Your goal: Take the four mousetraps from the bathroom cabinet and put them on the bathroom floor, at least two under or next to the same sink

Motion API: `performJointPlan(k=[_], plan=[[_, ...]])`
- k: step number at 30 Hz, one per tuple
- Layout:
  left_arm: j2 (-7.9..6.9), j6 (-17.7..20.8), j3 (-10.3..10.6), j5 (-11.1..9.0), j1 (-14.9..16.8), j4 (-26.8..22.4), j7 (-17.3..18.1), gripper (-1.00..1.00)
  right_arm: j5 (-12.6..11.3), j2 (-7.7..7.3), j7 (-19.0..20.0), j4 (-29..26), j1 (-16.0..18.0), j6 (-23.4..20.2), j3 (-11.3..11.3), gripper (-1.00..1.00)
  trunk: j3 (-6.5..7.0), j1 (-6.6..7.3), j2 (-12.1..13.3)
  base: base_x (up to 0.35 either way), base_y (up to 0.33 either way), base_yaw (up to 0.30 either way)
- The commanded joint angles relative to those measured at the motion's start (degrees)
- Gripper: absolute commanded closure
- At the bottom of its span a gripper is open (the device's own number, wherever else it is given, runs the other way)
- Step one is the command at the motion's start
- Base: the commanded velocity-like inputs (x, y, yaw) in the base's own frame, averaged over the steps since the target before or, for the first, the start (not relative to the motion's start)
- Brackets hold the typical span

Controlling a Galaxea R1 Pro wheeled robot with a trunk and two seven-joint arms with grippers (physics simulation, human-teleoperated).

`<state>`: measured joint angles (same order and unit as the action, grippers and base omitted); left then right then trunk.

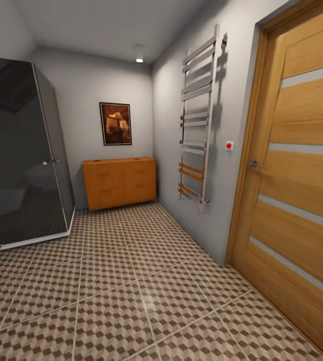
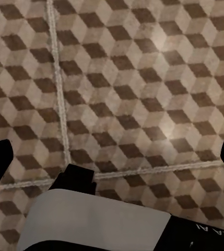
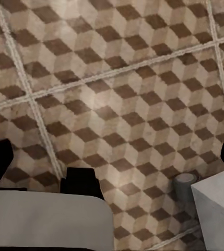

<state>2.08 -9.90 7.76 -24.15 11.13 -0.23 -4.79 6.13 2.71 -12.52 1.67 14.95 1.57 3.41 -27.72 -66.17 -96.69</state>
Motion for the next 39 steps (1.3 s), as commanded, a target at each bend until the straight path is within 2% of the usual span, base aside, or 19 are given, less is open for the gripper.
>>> performJointPlan(k=[1,39], plan=[[0.02,-0.2,0.5,-0.4,0.0,0.0,-0.2,-1.0,0.4,0.02,-0.3,0.2,0.1,0.2,0.3,-1.0,-0.06,-0.03,0.0,0.311,0.0,0.001],[0.12,0.0,0.5,-0.4,0.0,0.1,-0.2,-1.0,0.4,0.34,0.3,0.2,0.1,-0.5,0.4,-1.0,-0.06,-0.03,0.0,0.321,0.0,0.0]])
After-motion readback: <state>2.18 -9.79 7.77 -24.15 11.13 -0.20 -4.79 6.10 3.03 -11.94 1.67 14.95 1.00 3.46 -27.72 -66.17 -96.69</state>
